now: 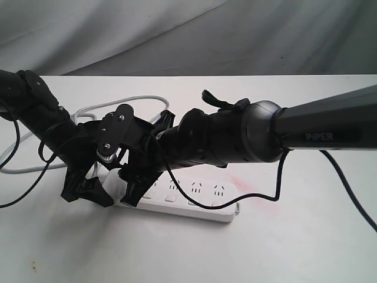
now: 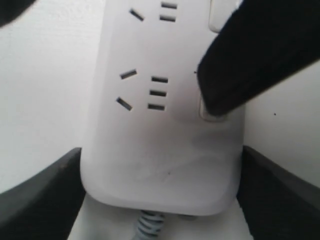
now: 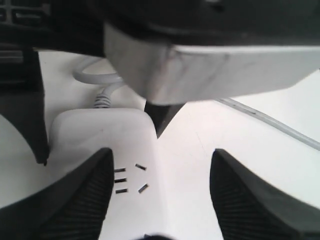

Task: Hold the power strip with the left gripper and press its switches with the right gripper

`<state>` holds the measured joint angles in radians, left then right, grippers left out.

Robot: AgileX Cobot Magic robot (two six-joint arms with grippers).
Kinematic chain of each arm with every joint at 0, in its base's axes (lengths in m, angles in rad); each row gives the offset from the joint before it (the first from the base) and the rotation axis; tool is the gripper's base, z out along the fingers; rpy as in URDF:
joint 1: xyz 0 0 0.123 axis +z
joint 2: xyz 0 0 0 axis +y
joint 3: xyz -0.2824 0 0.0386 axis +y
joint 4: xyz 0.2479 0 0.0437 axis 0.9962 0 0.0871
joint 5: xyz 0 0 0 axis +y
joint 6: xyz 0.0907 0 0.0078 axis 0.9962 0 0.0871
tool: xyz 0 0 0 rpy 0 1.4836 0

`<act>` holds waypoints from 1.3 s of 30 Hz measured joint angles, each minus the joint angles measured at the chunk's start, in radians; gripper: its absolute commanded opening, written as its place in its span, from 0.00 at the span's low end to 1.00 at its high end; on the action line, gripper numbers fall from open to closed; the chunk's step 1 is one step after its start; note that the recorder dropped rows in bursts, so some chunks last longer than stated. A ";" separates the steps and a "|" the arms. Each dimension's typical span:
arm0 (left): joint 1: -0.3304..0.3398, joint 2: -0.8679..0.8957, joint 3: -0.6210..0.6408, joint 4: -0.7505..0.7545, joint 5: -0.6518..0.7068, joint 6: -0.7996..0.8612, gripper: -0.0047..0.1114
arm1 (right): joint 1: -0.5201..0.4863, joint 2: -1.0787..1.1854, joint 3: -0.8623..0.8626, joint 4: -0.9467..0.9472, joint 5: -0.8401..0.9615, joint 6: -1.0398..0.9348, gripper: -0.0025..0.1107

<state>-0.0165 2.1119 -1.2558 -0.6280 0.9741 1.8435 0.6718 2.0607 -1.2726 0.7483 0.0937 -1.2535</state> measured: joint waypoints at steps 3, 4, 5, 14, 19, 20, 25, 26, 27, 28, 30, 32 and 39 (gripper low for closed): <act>0.000 0.000 0.000 0.000 0.000 0.000 0.50 | 0.003 0.009 0.000 0.000 -0.002 0.000 0.50; 0.000 0.000 0.000 0.000 0.000 0.000 0.50 | 0.005 0.011 0.000 0.000 -0.002 0.000 0.50; 0.000 0.000 0.000 0.000 0.000 0.000 0.50 | 0.009 0.016 0.000 0.000 -0.002 0.000 0.50; 0.000 0.000 0.000 0.000 0.000 0.000 0.50 | 0.017 0.023 0.000 0.000 -0.002 0.000 0.50; 0.000 0.000 0.000 0.000 0.000 0.000 0.50 | 0.017 0.036 0.000 0.000 0.002 -0.001 0.50; 0.000 0.000 0.000 0.000 0.000 0.000 0.50 | 0.017 0.043 0.000 0.000 0.008 -0.001 0.50; 0.000 0.000 0.000 0.000 0.000 0.000 0.50 | 0.017 0.049 -0.002 0.002 0.011 -0.001 0.50; 0.000 0.000 0.000 0.000 0.000 0.000 0.50 | 0.017 0.051 -0.002 0.003 0.011 -0.001 0.50; 0.000 0.000 0.000 0.000 0.000 0.000 0.50 | 0.017 0.053 -0.002 0.005 0.011 -0.001 0.50; 0.000 0.000 0.000 0.000 0.000 0.000 0.50 | 0.017 0.053 -0.002 0.005 0.011 -0.001 0.50; 0.000 0.000 0.000 0.000 0.000 0.000 0.50 | 0.017 0.055 -0.004 0.007 0.022 -0.034 0.50; 0.000 0.000 0.000 0.000 0.000 0.000 0.50 | 0.017 0.055 -0.004 0.009 0.034 -0.066 0.50; 0.000 0.000 0.000 0.006 -0.002 0.006 0.50 | 0.017 0.065 -0.014 0.017 0.048 -0.105 0.50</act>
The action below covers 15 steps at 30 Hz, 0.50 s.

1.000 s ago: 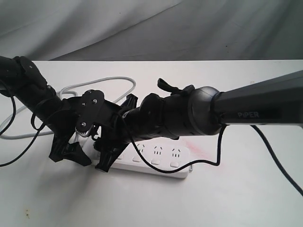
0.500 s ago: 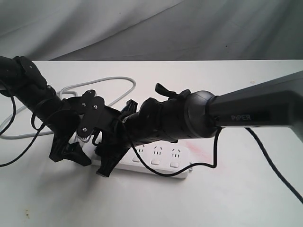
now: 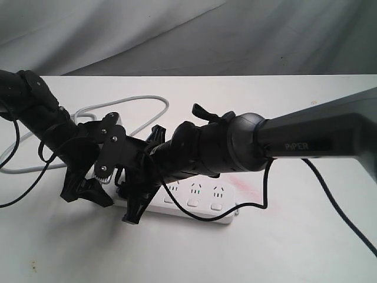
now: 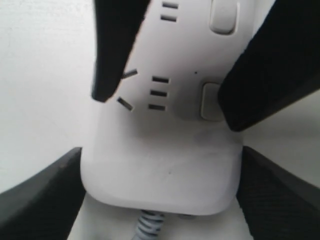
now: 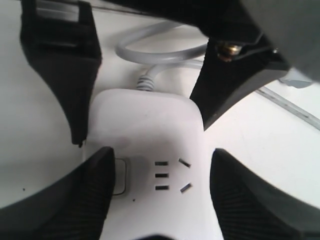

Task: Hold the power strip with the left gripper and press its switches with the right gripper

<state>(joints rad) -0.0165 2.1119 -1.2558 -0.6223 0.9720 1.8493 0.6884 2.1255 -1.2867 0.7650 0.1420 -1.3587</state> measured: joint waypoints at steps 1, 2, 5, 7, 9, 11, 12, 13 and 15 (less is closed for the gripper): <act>0.000 0.000 0.000 0.000 0.000 0.000 0.50 | 0.000 0.001 0.000 0.000 0.000 -0.005 0.50; 0.000 0.000 0.000 0.000 0.000 0.000 0.50 | 0.000 0.001 0.000 0.002 0.000 -0.007 0.50; 0.000 0.000 0.000 0.000 0.000 0.000 0.50 | 0.000 0.003 0.000 0.004 0.000 -0.018 0.50; 0.000 0.000 0.000 0.000 0.000 0.000 0.50 | 0.000 0.008 -0.002 0.006 0.001 -0.029 0.49; 0.000 0.000 0.000 0.000 0.000 0.000 0.50 | 0.000 0.013 -0.002 0.011 -0.002 -0.035 0.48; 0.000 0.000 0.000 0.000 0.000 0.000 0.50 | 0.000 0.013 -0.006 0.011 -0.003 -0.036 0.48; 0.000 0.000 0.000 0.000 0.000 0.000 0.50 | 0.000 0.014 -0.008 0.011 -0.003 -0.039 0.48; 0.000 0.000 0.000 0.000 0.000 0.000 0.50 | 0.000 0.017 -0.008 0.011 -0.003 -0.040 0.48; 0.000 0.000 0.000 0.000 0.000 0.000 0.50 | 0.000 0.017 -0.008 0.016 -0.003 -0.040 0.48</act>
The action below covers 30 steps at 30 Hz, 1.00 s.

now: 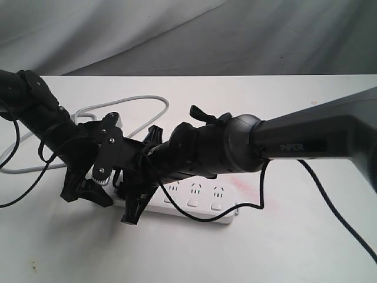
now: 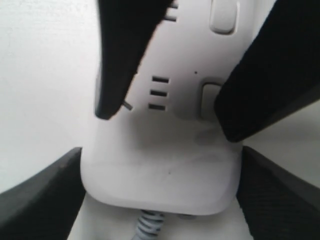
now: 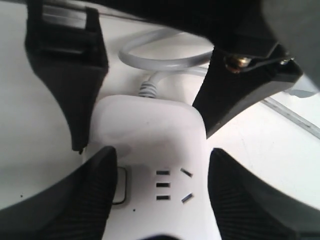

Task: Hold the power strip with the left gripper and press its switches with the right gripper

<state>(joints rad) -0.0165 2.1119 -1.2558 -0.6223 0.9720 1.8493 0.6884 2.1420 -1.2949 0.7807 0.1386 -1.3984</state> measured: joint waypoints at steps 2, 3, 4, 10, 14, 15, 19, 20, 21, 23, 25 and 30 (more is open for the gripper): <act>0.000 0.000 0.000 0.000 0.000 0.000 0.50 | 0.000 0.000 0.000 0.007 0.000 -0.002 0.48; 0.000 0.000 0.000 0.000 0.000 0.000 0.50 | 0.000 -0.002 0.000 0.009 0.000 -0.004 0.48; 0.000 0.000 0.000 0.000 0.000 0.000 0.50 | 0.000 -0.005 0.000 0.009 0.000 -0.004 0.48; 0.000 0.000 0.000 -0.002 0.002 0.000 0.50 | 0.000 -0.061 0.016 -0.002 0.043 -0.013 0.48; 0.000 0.000 0.000 -0.004 0.002 -0.002 0.50 | -0.002 -0.112 0.017 -0.006 0.080 -0.013 0.48; 0.000 0.000 0.000 -0.004 0.002 -0.002 0.50 | -0.007 -0.120 0.017 -0.006 0.091 -0.013 0.48; 0.000 0.000 0.000 -0.004 0.004 -0.002 0.50 | -0.034 -0.126 0.017 -0.007 0.142 -0.013 0.48; 0.000 0.000 0.000 -0.004 0.004 -0.002 0.50 | -0.040 -0.126 0.017 -0.009 0.152 -0.013 0.48; 0.000 0.000 0.000 -0.004 0.004 -0.002 0.50 | -0.050 -0.126 0.017 -0.009 0.158 -0.013 0.48; 0.000 0.000 0.000 -0.004 0.004 -0.002 0.50 | -0.063 -0.126 0.017 -0.009 0.164 -0.013 0.48; 0.000 0.000 0.000 -0.004 0.004 -0.002 0.50 | -0.076 -0.126 0.019 -0.019 0.169 -0.013 0.48; 0.000 0.000 0.000 -0.004 0.004 -0.002 0.50 | -0.091 -0.126 0.045 -0.033 0.168 -0.013 0.48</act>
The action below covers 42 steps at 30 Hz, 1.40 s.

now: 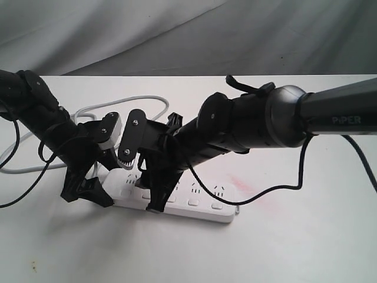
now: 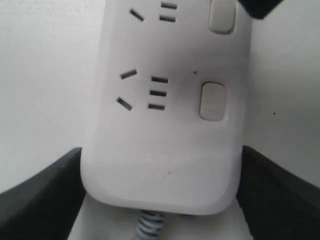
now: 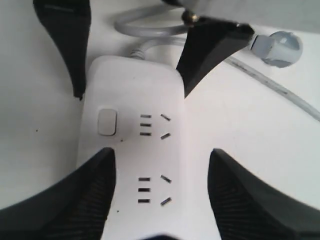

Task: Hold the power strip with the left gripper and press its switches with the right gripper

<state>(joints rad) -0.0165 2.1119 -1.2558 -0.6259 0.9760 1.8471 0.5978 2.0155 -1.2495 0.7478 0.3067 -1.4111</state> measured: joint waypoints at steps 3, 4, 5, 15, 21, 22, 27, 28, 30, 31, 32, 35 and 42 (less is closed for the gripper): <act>0.000 0.000 0.000 0.000 0.000 0.000 0.50 | 0.000 0.000 0.018 -0.002 0.000 0.000 0.48; 0.000 0.000 0.000 0.000 0.000 0.000 0.50 | 0.000 0.002 0.024 -0.002 0.000 0.000 0.48; 0.000 0.000 0.000 0.000 0.000 0.000 0.50 | 0.000 0.004 0.024 -0.005 -0.002 0.000 0.48; 0.000 0.000 0.000 0.000 0.000 0.000 0.50 | 0.000 0.018 0.024 -0.010 -0.021 -0.003 0.48; 0.000 0.000 0.000 0.000 0.000 0.000 0.50 | 0.000 0.029 0.024 -0.013 -0.028 -0.003 0.48; 0.000 0.000 0.000 0.000 0.000 0.000 0.50 | 0.000 0.029 0.024 -0.013 -0.028 -0.003 0.48; 0.000 0.000 0.000 0.000 0.000 0.000 0.50 | 0.000 0.029 0.024 -0.013 -0.028 -0.006 0.48; 0.000 0.000 0.000 0.000 0.000 0.000 0.50 | 0.000 0.029 0.024 -0.013 -0.028 -0.007 0.48; 0.000 0.000 0.000 0.000 0.000 0.000 0.50 | 0.000 0.029 0.024 -0.013 -0.028 -0.010 0.48; 0.000 0.000 0.000 0.000 0.000 0.000 0.50 | 0.000 0.029 0.024 -0.013 -0.028 -0.010 0.48; 0.000 0.000 0.000 0.000 0.000 0.000 0.50 | 0.000 0.029 0.024 -0.013 -0.028 -0.011 0.48; 0.000 0.000 0.000 0.000 0.000 0.000 0.50 | 0.000 0.039 0.024 -0.019 -0.023 -0.035 0.48; 0.000 0.000 0.000 0.002 -0.002 0.002 0.50 | 0.000 0.044 0.022 -0.019 0.001 -0.059 0.48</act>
<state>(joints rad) -0.0165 2.1119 -1.2558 -0.6240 0.9741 1.8493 0.5978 2.0593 -1.2277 0.7289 0.3081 -1.4699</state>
